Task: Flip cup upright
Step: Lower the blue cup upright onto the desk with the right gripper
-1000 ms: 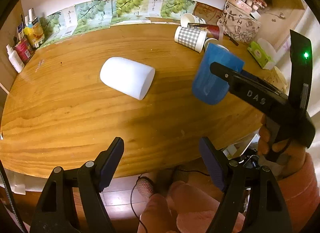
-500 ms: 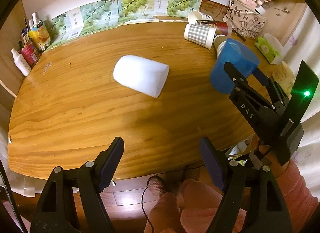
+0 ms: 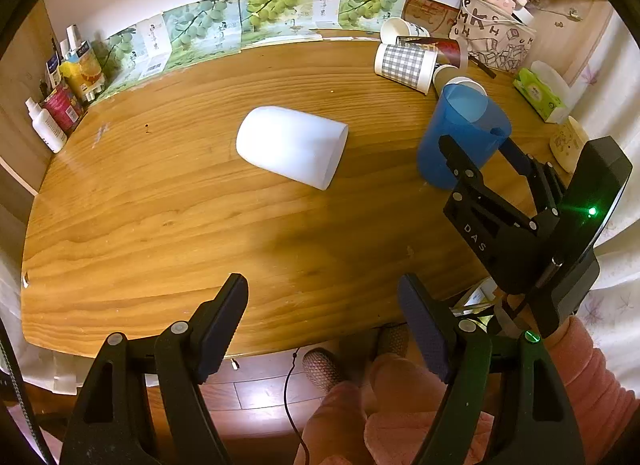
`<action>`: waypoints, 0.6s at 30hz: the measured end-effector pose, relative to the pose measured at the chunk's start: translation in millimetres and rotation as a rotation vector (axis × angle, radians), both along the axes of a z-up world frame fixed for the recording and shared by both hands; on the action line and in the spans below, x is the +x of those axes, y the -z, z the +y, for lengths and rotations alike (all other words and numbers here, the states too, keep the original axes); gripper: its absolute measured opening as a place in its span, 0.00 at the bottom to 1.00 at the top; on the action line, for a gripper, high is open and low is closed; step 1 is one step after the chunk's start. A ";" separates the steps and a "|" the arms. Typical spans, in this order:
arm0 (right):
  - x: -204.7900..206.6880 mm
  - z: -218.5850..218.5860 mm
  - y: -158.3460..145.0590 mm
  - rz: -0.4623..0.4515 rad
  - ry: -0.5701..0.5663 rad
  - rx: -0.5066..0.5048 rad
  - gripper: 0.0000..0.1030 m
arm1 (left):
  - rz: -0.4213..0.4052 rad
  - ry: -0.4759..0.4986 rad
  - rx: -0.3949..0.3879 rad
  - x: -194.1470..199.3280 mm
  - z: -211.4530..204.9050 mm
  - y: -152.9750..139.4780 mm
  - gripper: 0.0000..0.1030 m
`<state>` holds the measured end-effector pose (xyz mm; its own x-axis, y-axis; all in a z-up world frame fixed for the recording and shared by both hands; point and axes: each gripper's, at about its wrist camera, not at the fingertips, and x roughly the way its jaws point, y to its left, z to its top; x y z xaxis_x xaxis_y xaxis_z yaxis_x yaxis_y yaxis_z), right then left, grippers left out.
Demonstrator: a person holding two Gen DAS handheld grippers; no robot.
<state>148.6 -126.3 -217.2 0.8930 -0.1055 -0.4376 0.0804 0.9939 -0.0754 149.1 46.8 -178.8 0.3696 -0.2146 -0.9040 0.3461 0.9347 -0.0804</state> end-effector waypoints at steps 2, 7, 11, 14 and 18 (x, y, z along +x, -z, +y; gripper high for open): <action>-1.2 0.3 0.1 0.001 -0.004 0.002 0.64 | 0.001 0.004 -0.005 0.1 -0.4 0.1 0.78; -3.0 -5.2 0.0 0.013 0.008 0.042 0.64 | 0.001 0.012 -0.018 -0.6 -1.9 -1.4 0.78; -5.1 -6.3 -0.9 0.023 0.003 0.043 0.64 | -0.002 0.013 -0.030 -0.5 -1.8 -3.3 0.78; -6.5 -7.5 -1.6 0.032 0.000 0.051 0.64 | -0.005 0.010 -0.041 -0.6 -0.3 -4.4 0.78; -7.3 -8.2 -2.6 0.046 -0.003 0.055 0.64 | 0.002 0.004 -0.055 0.3 0.3 -4.3 0.78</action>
<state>141.3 -134.6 -214.6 0.8722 -0.0779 -0.4829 0.0756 0.9968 -0.0243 149.4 47.0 -174.4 0.3669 -0.2657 -0.8915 0.3492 0.9276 -0.1327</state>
